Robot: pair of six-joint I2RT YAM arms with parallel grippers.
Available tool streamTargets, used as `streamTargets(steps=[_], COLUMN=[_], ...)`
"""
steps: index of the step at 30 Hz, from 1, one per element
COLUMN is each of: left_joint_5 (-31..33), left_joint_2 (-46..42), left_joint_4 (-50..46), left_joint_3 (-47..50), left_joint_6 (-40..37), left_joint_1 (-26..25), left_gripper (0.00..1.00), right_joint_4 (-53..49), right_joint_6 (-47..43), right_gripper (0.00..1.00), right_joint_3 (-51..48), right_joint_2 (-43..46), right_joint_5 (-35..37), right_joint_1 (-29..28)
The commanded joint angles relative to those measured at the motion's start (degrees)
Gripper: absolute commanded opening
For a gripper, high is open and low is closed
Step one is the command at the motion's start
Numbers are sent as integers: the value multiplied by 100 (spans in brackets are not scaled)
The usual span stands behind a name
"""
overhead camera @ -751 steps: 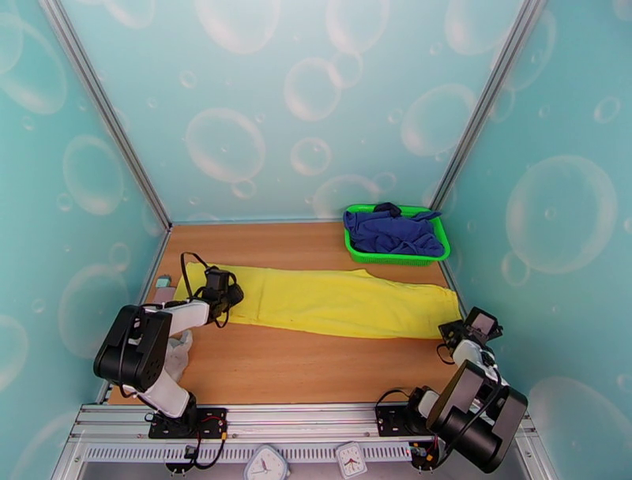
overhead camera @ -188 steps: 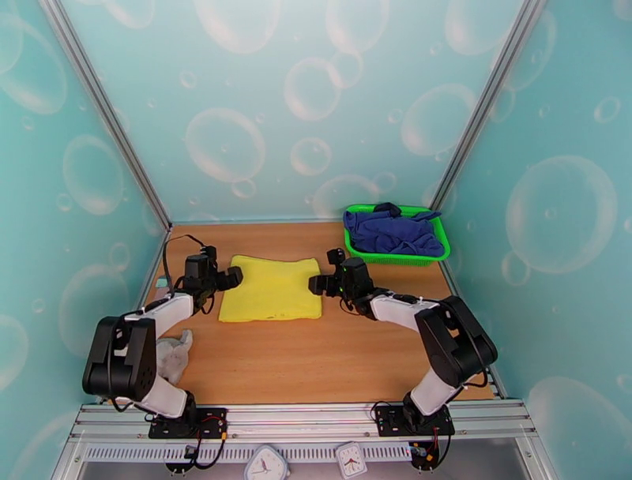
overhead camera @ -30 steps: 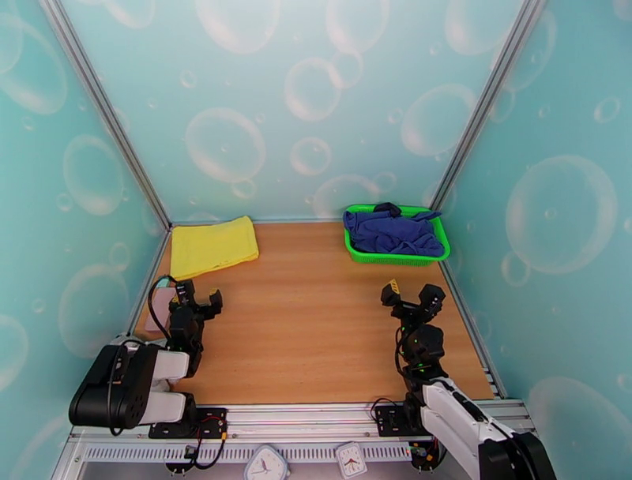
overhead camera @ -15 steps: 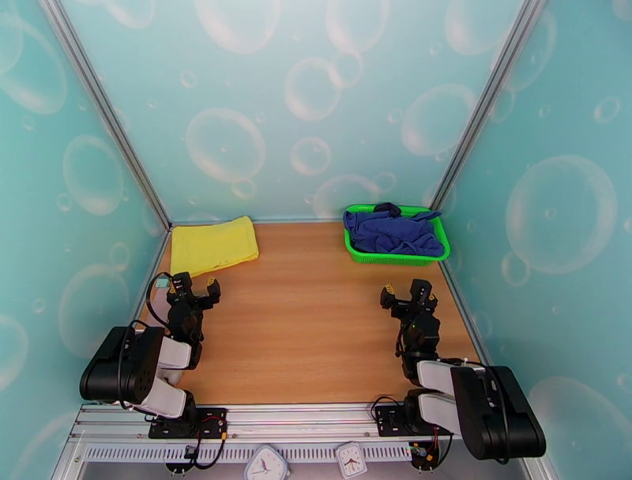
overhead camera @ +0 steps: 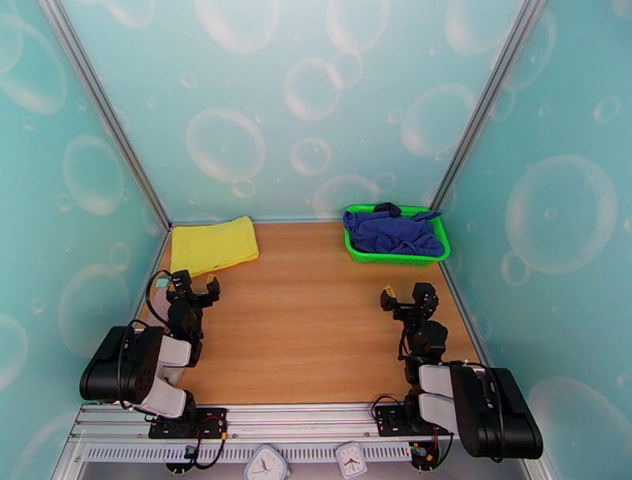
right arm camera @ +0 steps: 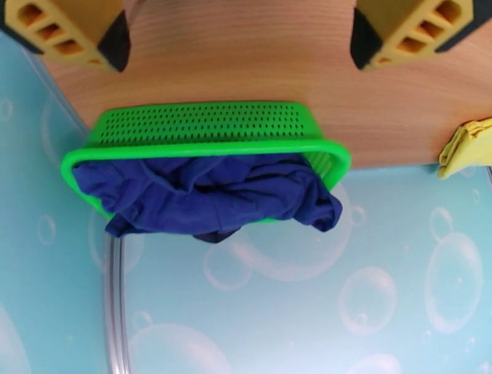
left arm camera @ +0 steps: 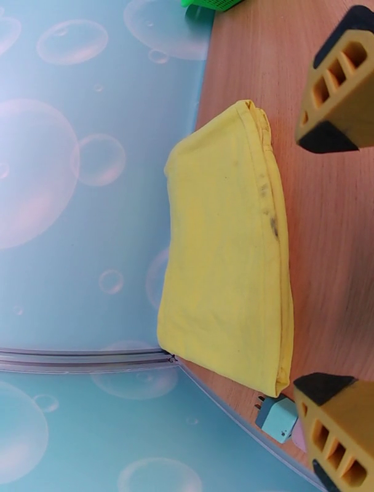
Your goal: Fold and stack the trousers
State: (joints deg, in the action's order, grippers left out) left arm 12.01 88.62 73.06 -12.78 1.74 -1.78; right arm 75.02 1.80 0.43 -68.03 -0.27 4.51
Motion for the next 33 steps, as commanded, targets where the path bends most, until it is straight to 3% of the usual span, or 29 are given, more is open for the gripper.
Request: streamTargets(steps=[1, 4, 8, 11, 13, 14, 15, 18, 22, 24, 27, 29, 33], left_joint_5=[-6, -6, -6, -6, -7, -6, -7, -12, -13, -14, -9, -14, -15], left_joint_2=[38, 35, 39, 33, 36, 39, 37, 41, 41, 38, 37, 41, 35], left_joint_4=[-106, -107, -105, -110, -116, -116, -116, -110, -109, -110, -101, -107, -106], left_joint_3=[-79, -80, -79, -84, -92, -93, -89, -89, -88, -82, -80, -82, -83], left_joint_6=[63, 64, 57, 54, 55, 55, 55, 55, 54, 55, 55, 54, 55], left_joint_1=[38, 38, 38, 37, 33, 37, 38, 37, 38, 38, 38, 38, 38], left_gripper=[100, 99, 99, 99, 99, 99, 99, 100, 99, 99, 100, 99, 99], right_joint_4=[-164, -1179, 286, -728, 228, 798, 1140, 1120, 1446, 336, -268, -432, -500], right_joint_6=[-244, -410, -365, -446, -251, 154, -10, -138, 132, 385, 132, 21, -31], right_gripper=[99, 99, 99, 99, 99, 99, 99, 99, 99, 99, 99, 99, 99], right_joint_3=[-433, -26, -50, 210, -188, -358, -384, 30, 523, 840, 1214, 1319, 1328], right_joint_2=[620, 682, -326, -20, -132, -283, -511, -1208, -2320, -2025, -2092, -2117, -2092], right_joint_5=[491, 271, 186, 60, 60, -305, -563, -277, -765, -500, -511, -96, 27], right_joint_1=[-64, -135, -52, -112, -272, -220, -280, -291, 77, 186, -4, -220, -294])
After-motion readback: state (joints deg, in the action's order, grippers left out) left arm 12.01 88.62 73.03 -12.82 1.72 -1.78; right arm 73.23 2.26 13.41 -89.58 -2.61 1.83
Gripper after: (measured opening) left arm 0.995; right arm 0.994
